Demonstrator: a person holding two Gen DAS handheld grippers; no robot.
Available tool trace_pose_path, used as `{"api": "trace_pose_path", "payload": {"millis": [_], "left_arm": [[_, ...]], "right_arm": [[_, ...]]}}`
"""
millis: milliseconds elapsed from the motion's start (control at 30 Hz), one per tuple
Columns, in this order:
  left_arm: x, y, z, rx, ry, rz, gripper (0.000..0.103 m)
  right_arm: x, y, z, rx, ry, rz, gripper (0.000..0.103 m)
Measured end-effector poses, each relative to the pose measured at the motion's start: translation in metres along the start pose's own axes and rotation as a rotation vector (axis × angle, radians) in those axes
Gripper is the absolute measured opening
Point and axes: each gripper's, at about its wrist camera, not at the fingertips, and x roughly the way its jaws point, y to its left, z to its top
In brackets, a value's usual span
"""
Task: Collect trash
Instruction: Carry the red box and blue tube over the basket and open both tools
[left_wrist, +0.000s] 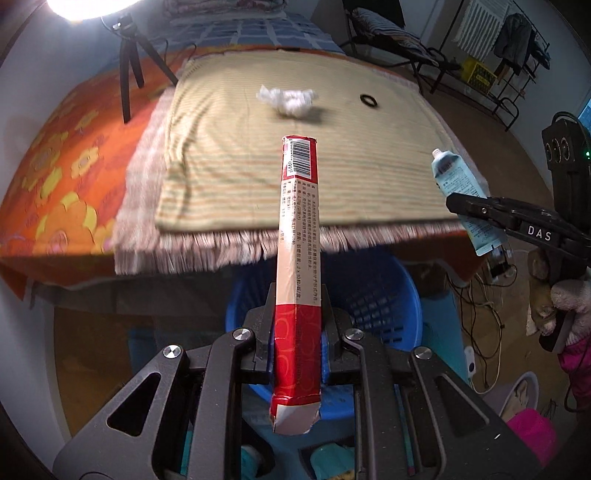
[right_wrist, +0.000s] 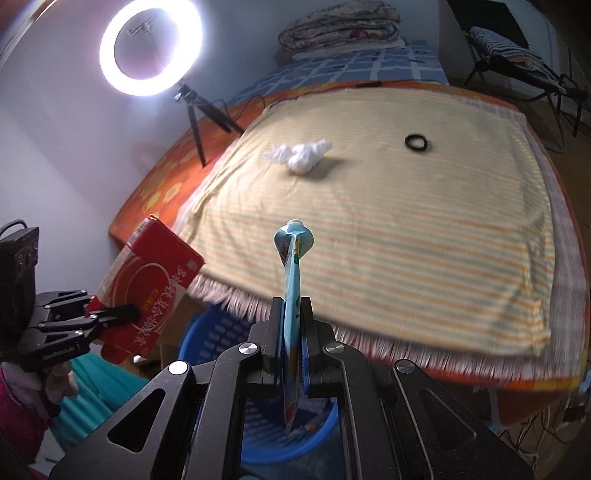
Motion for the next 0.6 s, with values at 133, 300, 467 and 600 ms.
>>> {"api": "trace_pose_path", "payload": {"millis": [133,300,467,600], "left_arm": [[0.006,-0.006,-0.012,0.005,0.028,-0.007,0.015],[0.017,-0.011,-0.025,0.004,0.067,-0.016,0.015],[0.031,-0.011,-0.039,0.002,0.114,-0.02,0.015],[0.043,-0.009,-0.047,-0.006,0.153,-0.015,0.015]], "right_arm": [[0.004,0.003,-0.014,-0.004,0.028,0.007,0.006],[0.013,0.01,-0.03,0.001,0.066,0.022,0.006],[0.024,0.015,-0.044,0.002,0.108,0.032,0.006],[0.032,0.017,-0.053,0.009,0.136,0.038,0.006]]}}
